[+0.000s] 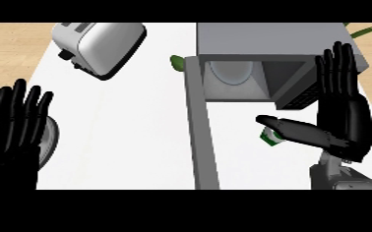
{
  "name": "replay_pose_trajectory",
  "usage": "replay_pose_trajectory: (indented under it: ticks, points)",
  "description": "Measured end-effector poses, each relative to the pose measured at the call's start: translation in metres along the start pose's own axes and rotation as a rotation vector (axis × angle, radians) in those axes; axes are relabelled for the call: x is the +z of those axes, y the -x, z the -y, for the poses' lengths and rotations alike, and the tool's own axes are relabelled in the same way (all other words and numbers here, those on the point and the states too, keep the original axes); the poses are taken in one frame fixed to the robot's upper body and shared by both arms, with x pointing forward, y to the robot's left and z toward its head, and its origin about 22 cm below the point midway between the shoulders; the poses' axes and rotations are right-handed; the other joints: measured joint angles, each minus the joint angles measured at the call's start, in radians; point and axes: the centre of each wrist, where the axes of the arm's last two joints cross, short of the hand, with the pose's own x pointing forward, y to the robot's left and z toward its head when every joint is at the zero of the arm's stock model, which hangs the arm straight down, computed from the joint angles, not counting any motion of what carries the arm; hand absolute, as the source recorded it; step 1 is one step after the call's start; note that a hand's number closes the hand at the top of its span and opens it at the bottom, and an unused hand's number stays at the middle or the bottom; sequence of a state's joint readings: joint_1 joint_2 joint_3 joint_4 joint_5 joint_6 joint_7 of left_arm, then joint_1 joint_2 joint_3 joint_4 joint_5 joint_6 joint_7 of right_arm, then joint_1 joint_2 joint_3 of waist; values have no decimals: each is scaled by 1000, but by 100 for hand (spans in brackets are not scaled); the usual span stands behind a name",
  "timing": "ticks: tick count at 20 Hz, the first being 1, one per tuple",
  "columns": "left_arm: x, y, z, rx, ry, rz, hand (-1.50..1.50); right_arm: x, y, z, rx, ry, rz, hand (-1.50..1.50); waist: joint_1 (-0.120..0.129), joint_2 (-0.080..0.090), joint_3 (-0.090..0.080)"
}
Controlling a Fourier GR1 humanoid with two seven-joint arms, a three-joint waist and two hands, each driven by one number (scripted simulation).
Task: Pick up the milk, place it into the microwave and close the microwave
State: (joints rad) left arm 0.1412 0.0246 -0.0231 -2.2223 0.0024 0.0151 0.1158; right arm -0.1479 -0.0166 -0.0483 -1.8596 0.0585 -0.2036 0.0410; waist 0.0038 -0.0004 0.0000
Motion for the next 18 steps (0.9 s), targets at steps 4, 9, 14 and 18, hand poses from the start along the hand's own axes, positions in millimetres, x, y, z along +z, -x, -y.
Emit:
replay_pose_trajectory:
  ticks: [4, 9, 14, 18]
  points:
    - [14, -9, 1, 5, -1, -3, -150, 9, 19, 5, 28, 11, -38, -150, 1, 0, 0]
    - [19, -10, 1, 4, 0, -3, -150, 29, 41, 22, 44, 17, -87, -150, -1, 0, 0]
    - [32, -17, 1, 9, 11, -6, -150, 45, 73, 27, 75, 46, -123, -150, 0, 0, 0]
    - [38, -17, 3, 10, 14, -13, -150, 65, 95, 31, 95, 58, -157, -150, 0, 0, 0]
